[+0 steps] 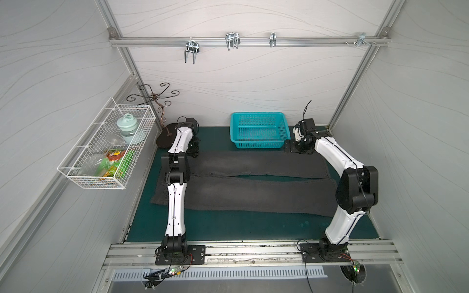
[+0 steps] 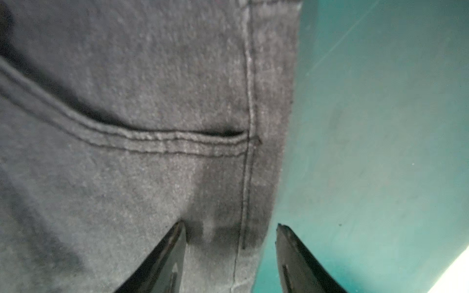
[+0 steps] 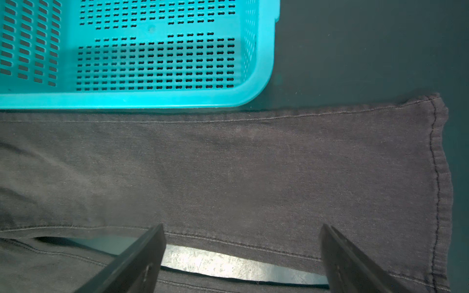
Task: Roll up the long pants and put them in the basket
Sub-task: Fold the long pant at the center of the board.
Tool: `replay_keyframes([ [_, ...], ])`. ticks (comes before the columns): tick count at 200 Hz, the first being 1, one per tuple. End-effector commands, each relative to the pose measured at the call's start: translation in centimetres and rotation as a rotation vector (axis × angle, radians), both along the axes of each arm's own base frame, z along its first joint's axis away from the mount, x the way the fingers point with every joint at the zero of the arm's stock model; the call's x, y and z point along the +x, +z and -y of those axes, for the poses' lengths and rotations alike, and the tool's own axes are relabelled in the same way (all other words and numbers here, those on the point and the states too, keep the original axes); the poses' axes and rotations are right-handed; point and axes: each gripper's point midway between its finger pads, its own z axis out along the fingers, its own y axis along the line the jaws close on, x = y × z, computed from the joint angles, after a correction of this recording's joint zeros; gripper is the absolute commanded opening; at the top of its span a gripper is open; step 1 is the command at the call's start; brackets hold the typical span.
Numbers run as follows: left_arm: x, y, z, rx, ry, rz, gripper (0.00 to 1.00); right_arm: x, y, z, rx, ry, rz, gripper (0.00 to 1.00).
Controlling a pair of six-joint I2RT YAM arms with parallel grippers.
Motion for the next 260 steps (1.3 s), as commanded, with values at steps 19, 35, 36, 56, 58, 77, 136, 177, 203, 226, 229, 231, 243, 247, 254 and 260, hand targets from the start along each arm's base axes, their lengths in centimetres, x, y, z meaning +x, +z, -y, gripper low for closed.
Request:
replay_keyframes([
  [19,0.6,-2.2,-0.2,-0.027,0.008,-0.008,0.51,0.3,-0.6,-0.1,-0.036,0.016,-0.025,0.99],
  [35,0.4,-2.4,-0.1,-0.031,0.004,-0.014,0.42,0.3,-0.7,-0.1,-0.043,0.021,-0.027,0.99],
  [36,0.4,-2.4,-0.1,-0.031,0.004,-0.015,0.41,0.4,-0.7,-0.1,-0.043,0.02,-0.027,0.99],
  [56,0.0,-2.5,0.1,-0.037,-0.004,-0.025,0.31,0.3,-0.7,0.0,-0.051,0.018,-0.027,0.99],
  [58,0.0,-2.5,0.1,-0.038,-0.006,-0.026,0.3,0.3,-0.7,0.0,-0.053,0.018,-0.025,0.99],
  [77,-0.6,-2.5,0.3,-0.048,-0.015,-0.04,0.3,0.2,-0.8,0.2,-0.063,0.011,-0.026,0.99],
  [136,-1.2,-1.9,0.8,-0.073,-0.04,-0.029,0.54,0.1,-0.8,0.0,-0.057,0.017,-0.027,0.99],
  [177,0.8,-1.6,1.0,-0.085,-0.031,0.046,0.54,0.0,-0.9,0.3,-0.076,0.016,-0.028,0.99],
  [203,1.6,-1.9,1.1,-0.098,-0.019,0.07,0.34,0.2,-1.1,0.4,-0.09,0.017,-0.036,0.99],
  [226,1.4,-2.5,1.3,-0.105,-0.026,0.055,0.19,0.5,-1.2,0.8,-0.112,0.01,-0.032,0.99],
  [229,1.3,-2.5,1.3,-0.108,-0.028,0.052,0.17,0.6,-1.2,0.9,-0.115,0.008,-0.034,0.99],
  [231,1.2,-2.6,1.3,-0.108,-0.029,0.049,0.16,0.6,-1.1,1.0,-0.117,0.004,-0.032,0.99],
  [243,0.8,-2.8,1.5,-0.114,-0.041,0.037,0.12,1.0,-1.1,1.5,-0.11,-0.024,-0.035,0.99],
  [247,0.7,-2.8,1.5,-0.116,-0.045,0.032,0.12,1.2,-1.0,1.8,-0.102,-0.037,-0.037,0.99],
  [254,0.4,-2.8,1.6,-0.117,-0.052,0.026,0.11,1.5,-0.9,2.4,-0.082,-0.071,-0.049,0.99],
  [260,0.0,-2.9,1.7,-0.119,-0.059,0.018,0.1,1.7,-0.9,2.9,-0.066,-0.102,-0.061,0.99],
])
